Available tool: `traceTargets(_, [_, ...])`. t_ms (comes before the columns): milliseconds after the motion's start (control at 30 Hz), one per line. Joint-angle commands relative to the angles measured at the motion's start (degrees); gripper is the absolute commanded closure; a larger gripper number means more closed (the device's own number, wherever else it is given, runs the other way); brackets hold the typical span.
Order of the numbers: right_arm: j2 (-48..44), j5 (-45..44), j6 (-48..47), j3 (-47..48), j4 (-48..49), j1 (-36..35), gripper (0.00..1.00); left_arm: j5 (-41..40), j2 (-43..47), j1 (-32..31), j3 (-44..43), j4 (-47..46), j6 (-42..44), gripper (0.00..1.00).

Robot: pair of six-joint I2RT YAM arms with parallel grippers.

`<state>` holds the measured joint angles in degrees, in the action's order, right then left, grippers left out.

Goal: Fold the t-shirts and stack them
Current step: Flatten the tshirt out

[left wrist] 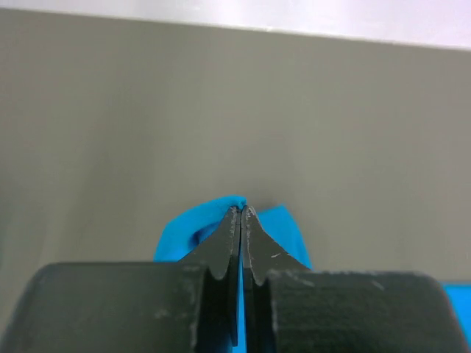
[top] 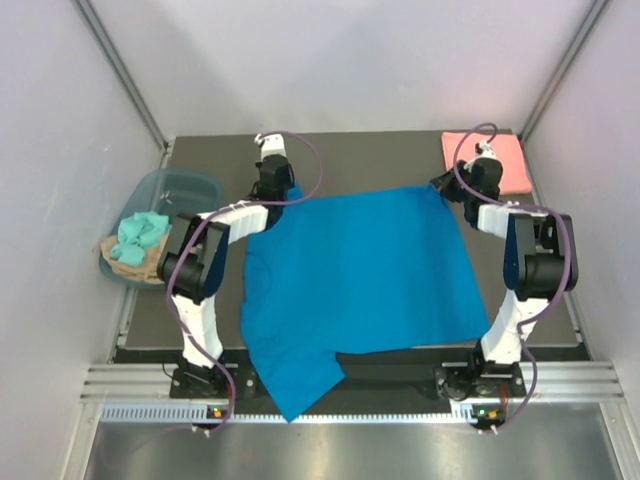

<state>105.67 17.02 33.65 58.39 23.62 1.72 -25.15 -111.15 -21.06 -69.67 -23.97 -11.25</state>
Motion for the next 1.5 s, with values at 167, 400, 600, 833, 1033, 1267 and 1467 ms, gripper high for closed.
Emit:
traceTargets(167, [3.8,1.8,-1.6,15.3,2.9,0.2,1.0,-4.1,-2.1,0.1,-10.2,-5.8,0.2,1.0])
traceTargets(400, [-4.2,-5.1,-3.0,10.3,0.5,0.3,1.0,-0.3,7.7,-3.1,-4.4,-8.0,-1.8,1.0])
traceTargets(600, [-13.2,-11.2,-6.6,6.2,-6.8,1.4,1.0,3.2,8.0,-5.1,-2.3,-7.1,-6.8,1.0])
traceTargets(833, [-30.1,-10.2,-12.7,14.6,-26.1,1.8,1.0,-6.3,23.0,-6.6,-1.1,-3.6,0.9,1.0])
traceTargets(1033, [-45.3,-10.6,-13.9,27.9,-44.4,1.8,1.0,-5.2,43.3,-6.7,-2.8,0.1,3.3,1.0])
traceTargets(1267, [-60.5,-9.3,-12.6,36.5,-59.5,1.9,1.0,3.0,61.5,-6.7,-2.1,7.8,-5.3,1.0])
traceTargets(1467, [-73.2,-8.1,-9.7,35.5,-63.9,1.9,1.0,9.0,70.5,-6.7,-2.5,13.3,-10.8,1.0])
